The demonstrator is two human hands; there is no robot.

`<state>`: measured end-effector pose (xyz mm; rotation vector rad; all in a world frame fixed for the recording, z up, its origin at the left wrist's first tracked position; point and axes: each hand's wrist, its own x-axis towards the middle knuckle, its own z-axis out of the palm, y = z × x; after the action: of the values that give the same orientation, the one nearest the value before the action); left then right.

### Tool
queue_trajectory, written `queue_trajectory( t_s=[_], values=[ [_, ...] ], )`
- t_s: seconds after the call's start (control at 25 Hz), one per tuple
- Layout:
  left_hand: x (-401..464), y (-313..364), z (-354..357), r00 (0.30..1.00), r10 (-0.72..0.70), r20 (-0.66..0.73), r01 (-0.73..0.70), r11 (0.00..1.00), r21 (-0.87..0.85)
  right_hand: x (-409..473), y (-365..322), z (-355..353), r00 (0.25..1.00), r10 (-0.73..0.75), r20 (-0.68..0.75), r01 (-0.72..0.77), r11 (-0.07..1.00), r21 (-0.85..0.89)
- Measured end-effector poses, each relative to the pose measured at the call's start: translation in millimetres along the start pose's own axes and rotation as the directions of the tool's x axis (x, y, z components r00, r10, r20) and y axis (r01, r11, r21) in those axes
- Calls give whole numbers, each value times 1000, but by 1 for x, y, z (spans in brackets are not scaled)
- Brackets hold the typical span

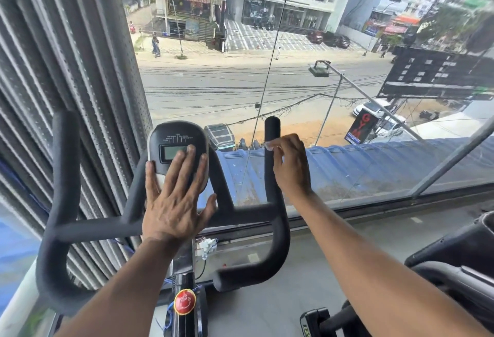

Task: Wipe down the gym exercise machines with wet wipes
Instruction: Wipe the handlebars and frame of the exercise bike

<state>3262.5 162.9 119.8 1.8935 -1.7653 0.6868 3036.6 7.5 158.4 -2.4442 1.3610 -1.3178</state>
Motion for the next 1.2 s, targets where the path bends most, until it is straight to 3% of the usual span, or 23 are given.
queue_trajectory(
  t_s=[0.2, 0.32, 0.44, 0.52, 0.6, 0.68, 0.76, 0.88, 1.08, 1.2],
  values=[
    [0, -1, -1, 1000, 5, 11, -5, 1000, -10, 52, -2, -2, 998, -68, 4, 68, 997, -37],
    [-1, -1, 0, 1000, -2, 6, 3, 1000, -18, 89, -7, -18, 979, -34, 201, 45, 998, -50],
    [0, 0, 0, 1000, -3, 6, 3, 1000, -13, 141, -19, -44, 806, 125, 579, -96, 992, -82],
    [-1, -1, 0, 1000, 1, 14, -1, 1000, -7, 154, -11, -45, 695, 170, 699, -294, 954, 60],
    [-2, -1, 0, 1000, 3, 14, -3, 1000, -2, 146, 4, -41, 645, 229, 729, -556, 795, 242],
    [-1, -1, 0, 1000, 11, 14, -11, 1000, 2, 126, 23, -31, 651, 267, 710, -706, 557, 438],
    [0, -3, 2, 1000, 18, 3, -18, 1000, -1, 108, 32, -21, 672, 241, 700, -732, 360, 579],
    [0, -2, 2, 1000, 20, -14, -20, 1000, -6, 100, 25, -8, 665, 182, 724, -747, 138, 651],
    [1, -2, 2, 1000, 14, 4, -14, 1000, -18, 71, 22, 11, 620, 291, 729, -744, -78, 664],
    [0, -1, 1, 1000, 12, -3, -12, 1000, -28, 36, 25, 18, 582, 283, 762, -745, -191, 639]
  ],
)
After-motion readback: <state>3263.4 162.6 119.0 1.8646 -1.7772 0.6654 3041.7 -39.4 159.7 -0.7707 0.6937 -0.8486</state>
